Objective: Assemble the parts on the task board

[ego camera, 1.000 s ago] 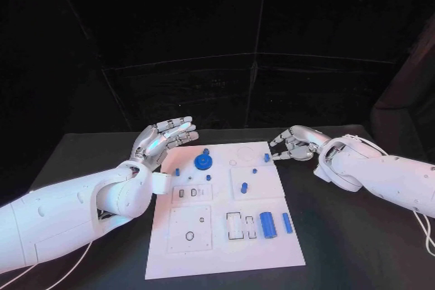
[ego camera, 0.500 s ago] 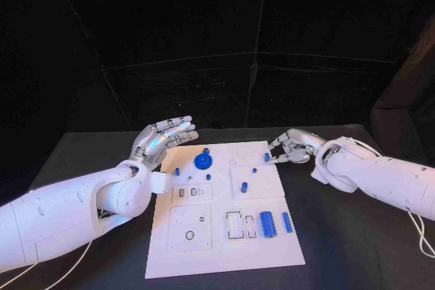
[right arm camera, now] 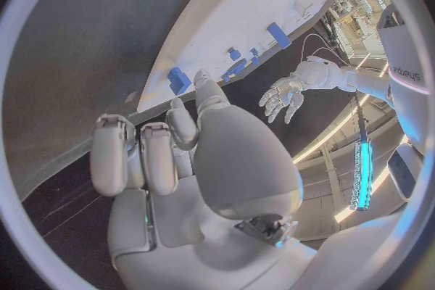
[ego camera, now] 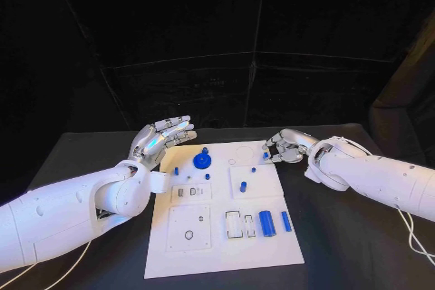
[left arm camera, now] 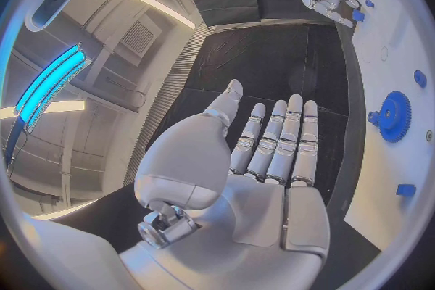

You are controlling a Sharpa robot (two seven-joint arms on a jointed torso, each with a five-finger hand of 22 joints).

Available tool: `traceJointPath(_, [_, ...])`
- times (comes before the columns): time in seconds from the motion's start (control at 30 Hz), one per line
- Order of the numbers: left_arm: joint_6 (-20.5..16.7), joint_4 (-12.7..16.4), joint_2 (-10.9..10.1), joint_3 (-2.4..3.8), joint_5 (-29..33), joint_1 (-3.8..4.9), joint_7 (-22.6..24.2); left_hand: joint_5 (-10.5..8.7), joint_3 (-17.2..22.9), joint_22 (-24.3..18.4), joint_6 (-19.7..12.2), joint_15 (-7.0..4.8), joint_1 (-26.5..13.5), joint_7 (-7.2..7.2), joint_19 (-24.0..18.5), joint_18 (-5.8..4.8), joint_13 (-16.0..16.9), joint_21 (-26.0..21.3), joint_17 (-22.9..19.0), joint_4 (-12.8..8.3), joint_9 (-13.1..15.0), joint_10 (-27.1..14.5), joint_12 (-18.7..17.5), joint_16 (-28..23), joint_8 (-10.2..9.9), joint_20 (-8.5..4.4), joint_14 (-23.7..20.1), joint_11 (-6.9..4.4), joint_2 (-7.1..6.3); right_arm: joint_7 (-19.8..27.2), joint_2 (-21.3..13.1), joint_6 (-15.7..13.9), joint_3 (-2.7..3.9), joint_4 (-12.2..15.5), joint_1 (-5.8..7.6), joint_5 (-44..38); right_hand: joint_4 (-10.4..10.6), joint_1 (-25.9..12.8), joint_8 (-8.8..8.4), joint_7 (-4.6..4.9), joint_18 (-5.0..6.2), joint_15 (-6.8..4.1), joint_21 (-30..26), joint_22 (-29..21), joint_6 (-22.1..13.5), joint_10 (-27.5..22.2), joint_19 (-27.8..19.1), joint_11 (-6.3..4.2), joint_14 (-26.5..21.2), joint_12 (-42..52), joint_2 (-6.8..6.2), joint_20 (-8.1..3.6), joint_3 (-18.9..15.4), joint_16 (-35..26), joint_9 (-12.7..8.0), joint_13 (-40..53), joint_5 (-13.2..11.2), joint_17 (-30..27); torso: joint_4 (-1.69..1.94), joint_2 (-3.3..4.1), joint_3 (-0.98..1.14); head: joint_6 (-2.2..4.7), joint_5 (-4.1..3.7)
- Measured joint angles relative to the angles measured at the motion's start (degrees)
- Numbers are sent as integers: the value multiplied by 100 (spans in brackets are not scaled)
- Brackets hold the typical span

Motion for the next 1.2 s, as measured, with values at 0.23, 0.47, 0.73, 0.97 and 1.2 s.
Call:
traceJointPath(0.23, [5,-5,-2,0,0,0,-1,0,0,0,0,0,0,0,0,0,0,0,0,0,0,0,0,0,0,0,0,0,0,-21,16,22,0,-22,-25,-48,-19,31,0,-20,0,0,0,0,20,0,0,0,0,0,31,0,19,0,0,5,-1,0,1,0,1,-12,6])
traceJointPath(0.47, [8,-8,-4,0,0,0,-1,0,0,1,0,0,0,0,0,0,0,0,0,0,0,0,0,0,0,0,0,0,0,-47,31,45,-1,-48,-31,-125,-34,42,21,-3,0,0,0,0,37,0,22,0,0,0,42,-22,35,0,-1,6,-1,0,0,-1,4,-24,1])
traceJointPath(0.73, [13,-13,-3,0,-1,0,-3,0,0,1,0,0,0,0,0,0,0,0,0,0,0,0,0,0,0,0,0,0,0,-79,76,60,-1,-71,-36,-193,-94,98,50,-8,-1,0,0,4,118,23,22,-22,0,30,99,-22,95,22,4,6,-70,0,-3,-1,10,-25,-1])
traceJointPath(0.97, [15,-16,-2,0,-1,0,-3,0,0,1,0,0,0,0,0,0,0,0,0,0,0,0,0,0,0,0,0,0,0,-98,99,73,0,-76,-38,-234,-181,167,87,-37,0,-24,0,4,294,38,64,-37,-19,50,216,-22,203,22,7,48,-152,0,-3,-1,10,-31,2])
traceJointPath(1.2, [16,-14,-4,0,-1,0,-4,0,0,1,0,0,0,0,0,0,0,0,0,0,0,0,0,0,0,0,0,0,0,-136,105,98,0,-83,-39,-310,-221,226,133,-55,0,-43,22,3,435,96,95,-52,0,115,274,-52,304,55,11,103,-223,0,-5,-1,11,-43,1])
